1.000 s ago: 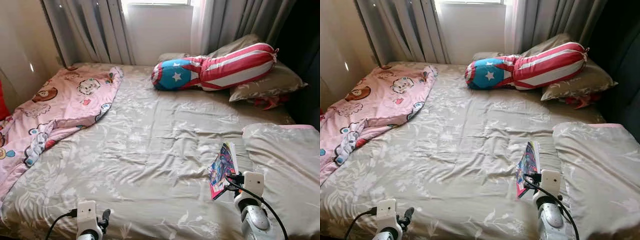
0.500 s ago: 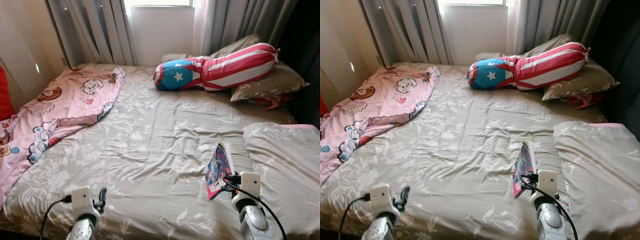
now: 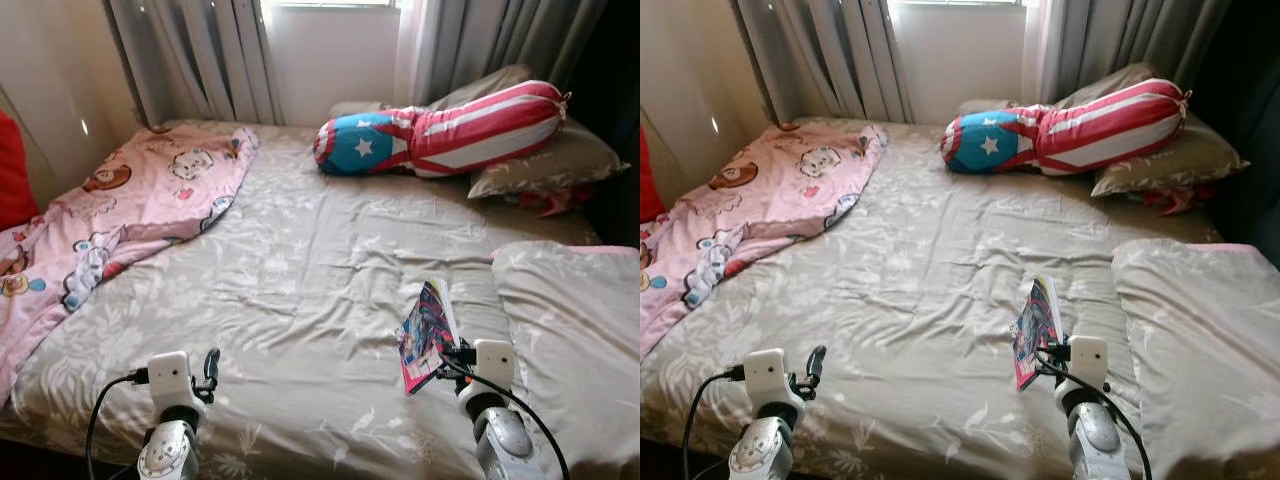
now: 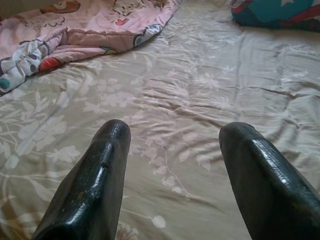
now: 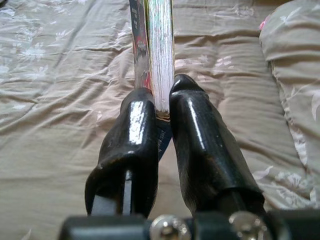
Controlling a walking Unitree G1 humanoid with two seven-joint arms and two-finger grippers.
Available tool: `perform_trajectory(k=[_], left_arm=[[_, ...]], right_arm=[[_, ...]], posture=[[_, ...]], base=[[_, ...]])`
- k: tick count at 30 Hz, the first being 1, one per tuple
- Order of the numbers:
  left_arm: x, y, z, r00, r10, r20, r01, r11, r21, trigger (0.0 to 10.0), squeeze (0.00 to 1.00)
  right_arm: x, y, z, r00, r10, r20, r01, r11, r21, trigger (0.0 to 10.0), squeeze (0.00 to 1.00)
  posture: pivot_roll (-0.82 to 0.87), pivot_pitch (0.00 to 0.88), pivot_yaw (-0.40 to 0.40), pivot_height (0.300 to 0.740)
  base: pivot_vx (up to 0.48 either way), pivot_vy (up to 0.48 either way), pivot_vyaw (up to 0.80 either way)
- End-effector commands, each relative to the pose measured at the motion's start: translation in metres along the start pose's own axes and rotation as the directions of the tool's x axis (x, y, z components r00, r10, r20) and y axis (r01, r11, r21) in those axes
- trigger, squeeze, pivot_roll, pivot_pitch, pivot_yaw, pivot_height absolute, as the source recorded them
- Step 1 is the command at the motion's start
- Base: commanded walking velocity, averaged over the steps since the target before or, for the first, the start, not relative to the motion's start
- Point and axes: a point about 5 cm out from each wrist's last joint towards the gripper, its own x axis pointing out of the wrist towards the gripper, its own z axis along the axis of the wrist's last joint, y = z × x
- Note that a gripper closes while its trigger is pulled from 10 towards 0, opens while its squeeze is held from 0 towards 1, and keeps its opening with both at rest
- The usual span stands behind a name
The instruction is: Clean up the room
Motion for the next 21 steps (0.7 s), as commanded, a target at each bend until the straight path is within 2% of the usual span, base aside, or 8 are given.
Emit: perform_trajectory(k=[1, 5, 8, 16, 21], left_arm=[[-0.001, 0.005, 0.000, 1.000, 0.007, -0.004, -0.007, 1.000, 0.017, 10.0, 0.00], [0.000, 0.003, 0.004, 1.000, -0.012, 0.009, 0.012, 0.999, 0.039, 10.0, 0.00], [0.001, 0.003, 0.007, 1.000, -0.016, 0.017, 0.015, 0.999, 0.039, 10.0, 0.00], [0.003, 0.004, 0.010, 1.000, -0.013, 0.018, 0.012, 0.999, 0.037, 10.0, 0.00], [0.003, 0.004, 0.010, 1.000, -0.012, 0.016, 0.011, 0.999, 0.034, 10.0, 0.00]], right_arm=[[0.008, 0.003, 0.016, 0.998, 0.001, 0.071, -0.005, 0.999, 0.045, 10.0, 0.00], [0.015, 0.006, 0.023, 0.998, 0.003, 0.070, -0.011, 0.993, 0.118, 10.0, 0.00], [0.019, 0.009, 0.026, 0.997, 0.023, 0.071, -0.033, 0.990, 0.137, 10.0, 0.00], [0.022, 0.013, 0.026, 0.998, 0.051, 0.048, -0.057, 0.990, 0.132, 10.0, 0.00], [0.020, 0.011, 0.024, 0.998, 0.037, 0.043, -0.042, 0.991, 0.125, 10.0, 0.00]], posture=[[-0.03, 0.043, 0.010, 0.664], [-0.02, 0.053, 0.020, 0.664], [-0.01, 0.056, 0.023, 0.664], [-0.01, 0.058, 0.024, 0.664], [-0.01, 0.058, 0.022, 0.637]], base=[[0.000, 0.000, 0.00], [0.000, 0.000, 0.00], [0.000, 0.000, 0.00], [0.000, 0.000, 0.00], [0.000, 0.000, 0.00]])
